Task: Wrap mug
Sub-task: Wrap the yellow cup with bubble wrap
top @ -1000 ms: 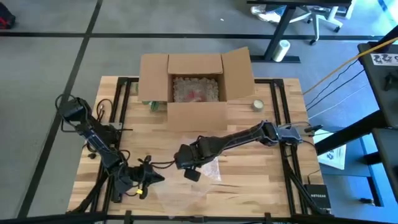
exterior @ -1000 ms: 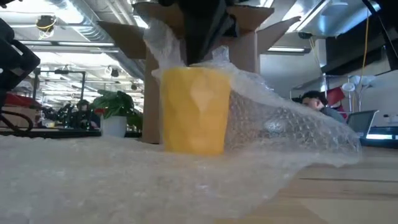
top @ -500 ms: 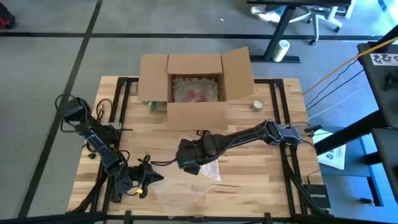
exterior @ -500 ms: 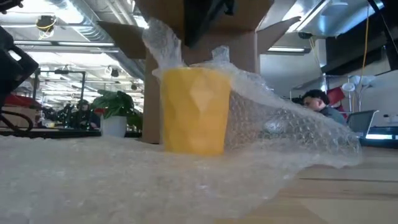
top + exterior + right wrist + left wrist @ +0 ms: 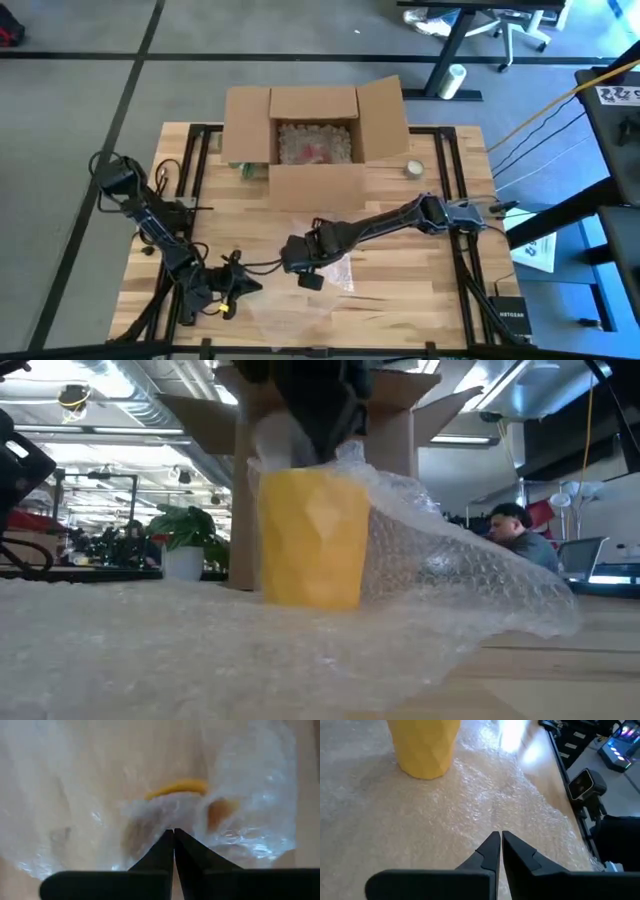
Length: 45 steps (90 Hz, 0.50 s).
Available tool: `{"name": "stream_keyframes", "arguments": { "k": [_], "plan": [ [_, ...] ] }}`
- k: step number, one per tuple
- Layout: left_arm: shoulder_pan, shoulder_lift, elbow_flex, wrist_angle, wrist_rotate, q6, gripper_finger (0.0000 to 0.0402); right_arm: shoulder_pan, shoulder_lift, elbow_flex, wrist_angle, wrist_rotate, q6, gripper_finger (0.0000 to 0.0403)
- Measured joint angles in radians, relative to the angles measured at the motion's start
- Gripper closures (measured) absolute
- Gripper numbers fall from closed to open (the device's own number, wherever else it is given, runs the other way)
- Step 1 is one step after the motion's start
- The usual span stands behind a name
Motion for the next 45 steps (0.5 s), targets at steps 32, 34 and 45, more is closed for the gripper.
{"name": "stream_keyframes", "arguments": {
  "k": [32, 34, 45],
  "plan": [
    [-0.086, -0.058, 0.000, -0.084, -0.105, -0.056, 0.0402, -0.034, -0.002, -0.178, 0.167, -0.158, -0.066, 0.0403],
    [-0.092, -0.066, 0.000, -0.113, -0.110, -0.081, 0.0402, -0.035, -0.003, -0.180, 0.168, -0.163, -0.066, 0.0403],
    [-0.125, -0.092, 0.000, -0.304, -0.114, -0.287, 0.0402, -0.034, -0.003, -0.182, 0.181, -0.165, -0.069, 0.0403]
  ]
}}
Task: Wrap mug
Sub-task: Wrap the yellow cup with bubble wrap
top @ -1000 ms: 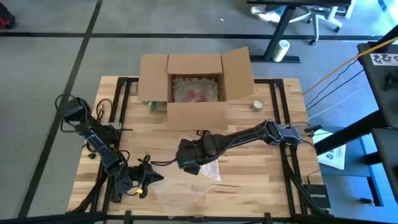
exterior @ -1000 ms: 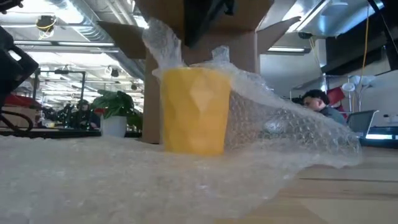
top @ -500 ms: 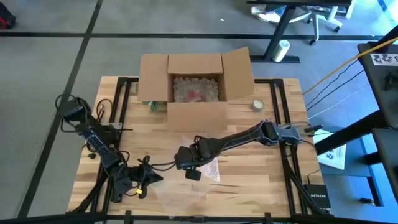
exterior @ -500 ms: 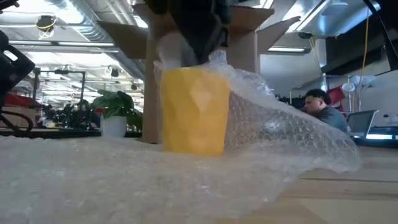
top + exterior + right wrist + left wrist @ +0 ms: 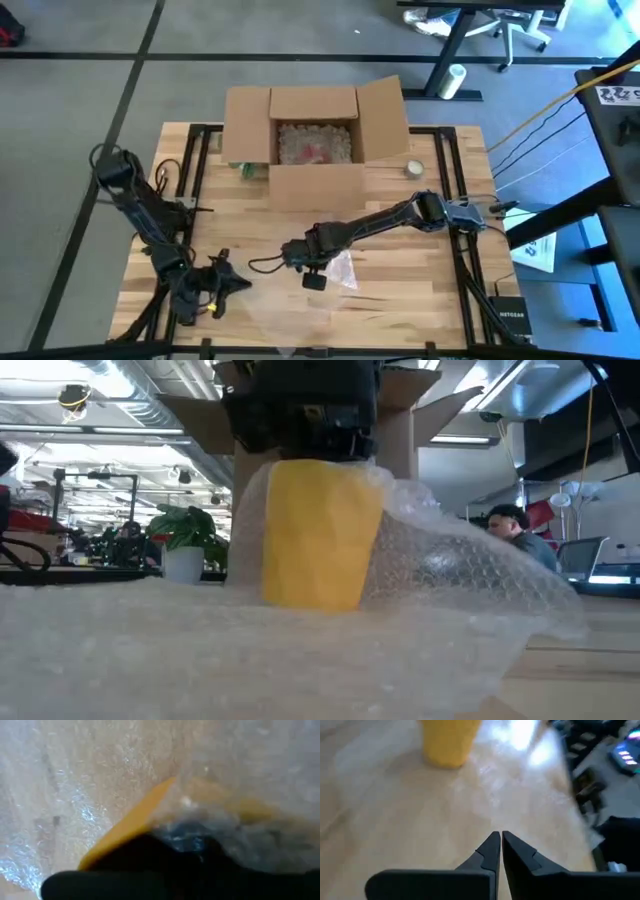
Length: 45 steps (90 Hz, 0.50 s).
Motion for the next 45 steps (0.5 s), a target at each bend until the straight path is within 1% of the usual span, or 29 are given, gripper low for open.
{"name": "stream_keyframes", "arguments": {
  "k": [8, 16, 27, 34, 45],
  "plan": [
    [-0.020, 0.000, 0.000, -0.098, 0.018, -0.131, 0.0402, 0.000, 0.000, 0.005, 0.008, 0.001, -0.004, 0.0403],
    [-0.025, 0.000, 0.000, -0.143, 0.059, -0.198, 0.0402, 0.000, 0.000, 0.006, 0.018, 0.002, -0.007, 0.0403],
    [-0.022, 0.000, 0.000, -0.161, 0.120, -0.202, 0.0402, 0.000, 0.000, 0.007, 0.020, 0.001, -0.008, 0.0403],
    [-0.022, 0.000, 0.000, -0.161, 0.131, -0.184, 0.0400, 0.000, 0.000, 0.007, 0.021, 0.000, -0.008, 0.0403],
    [-0.022, 0.000, 0.000, -0.166, 0.159, -0.191, 0.0381, 0.000, 0.001, 0.007, 0.024, 0.000, -0.008, 0.0403]
  ]
}}
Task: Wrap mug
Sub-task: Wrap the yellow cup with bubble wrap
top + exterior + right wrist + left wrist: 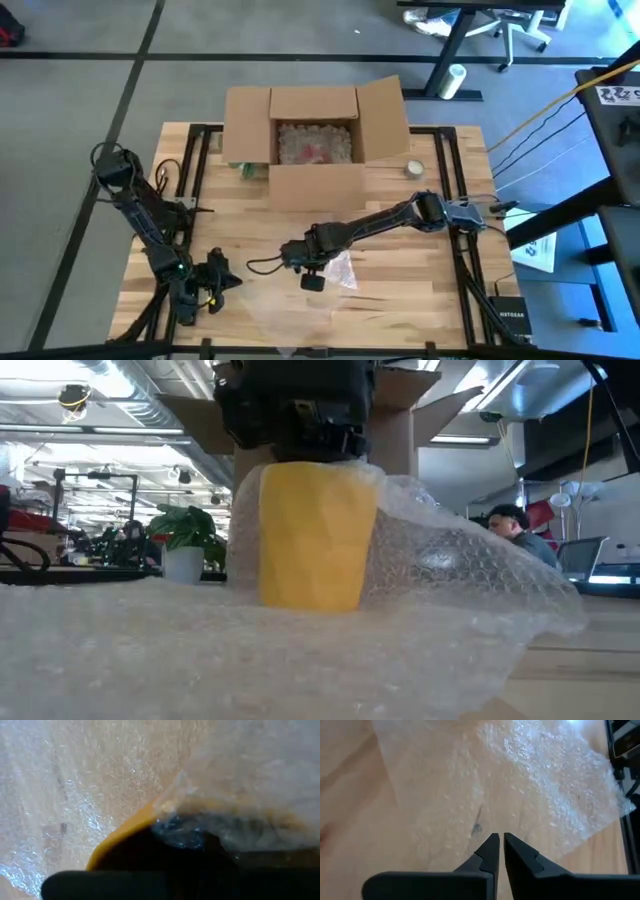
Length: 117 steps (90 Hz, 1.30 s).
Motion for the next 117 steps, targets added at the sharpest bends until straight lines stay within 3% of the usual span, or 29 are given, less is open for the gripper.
{"name": "stream_keyframes", "arguments": {
  "k": [26, 40, 55, 80, 91, 107, 117],
  "plan": [
    [0.018, 0.000, 0.000, -0.145, 0.016, -0.073, 0.0290, 0.000, 0.001, 0.000, 0.021, -0.012, -0.007, 0.0403],
    [0.035, 0.000, 0.000, -0.174, 0.082, -0.080, 0.0254, 0.000, 0.001, 0.000, 0.021, -0.015, -0.008, 0.0403],
    [0.032, 0.004, 0.000, -0.172, 0.142, -0.063, 0.0241, 0.000, 0.001, 0.001, 0.022, -0.016, -0.020, 0.0403],
    [0.053, 0.139, 0.004, -0.090, 0.094, -0.043, 0.0240, 0.000, 0.001, 0.001, 0.045, -0.019, -0.021, 0.0403],
    [0.084, 0.196, 0.003, 0.020, 0.065, 0.030, 0.0262, 0.000, 0.001, 0.001, 0.046, -0.019, -0.022, 0.0403],
    [0.161, 0.234, 0.001, 0.165, 0.077, 0.177, 0.0373, -0.005, 0.002, 0.001, 0.055, -0.019, -0.023, 0.0403],
    [0.201, 0.237, -0.002, 0.247, 0.069, 0.292, 0.0396, -0.005, 0.002, 0.001, 0.065, -0.019, -0.023, 0.0403]
  ]
}}
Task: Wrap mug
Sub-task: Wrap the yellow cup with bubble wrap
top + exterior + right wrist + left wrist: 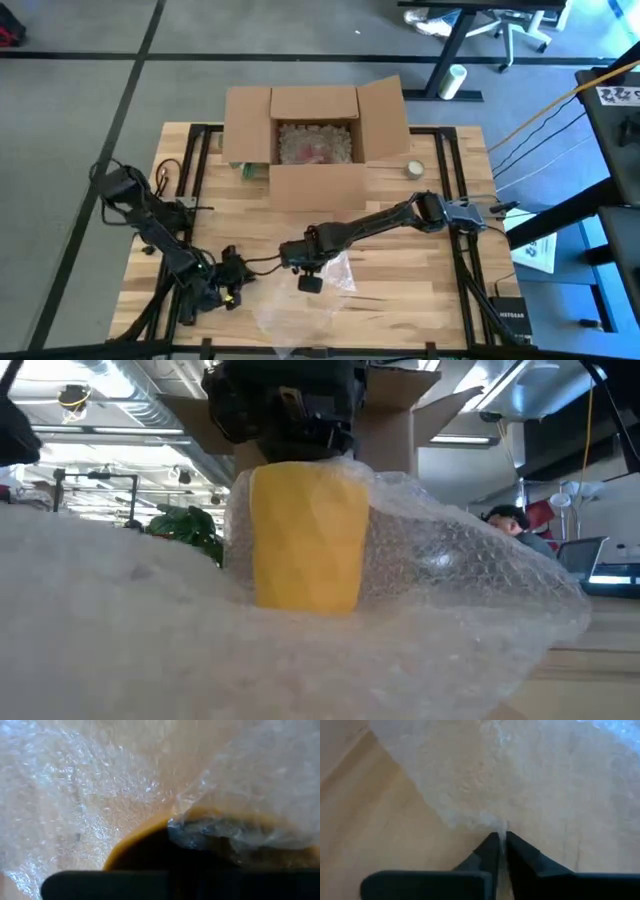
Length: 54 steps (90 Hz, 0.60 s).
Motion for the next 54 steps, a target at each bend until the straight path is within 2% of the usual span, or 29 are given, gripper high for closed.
{"name": "stream_keyframes", "arguments": {
  "k": [32, 54],
  "plan": [
    [0.092, -0.049, -0.001, 0.358, -0.060, 0.407, 0.0402, 0.000, -0.003, 0.001, -0.028, -0.045, 0.058, 0.0403],
    [0.131, -0.099, -0.001, 0.400, -0.075, 0.514, 0.0401, 0.002, -0.070, 0.001, -0.039, -0.060, 0.104, 0.0403]
  ]
}}
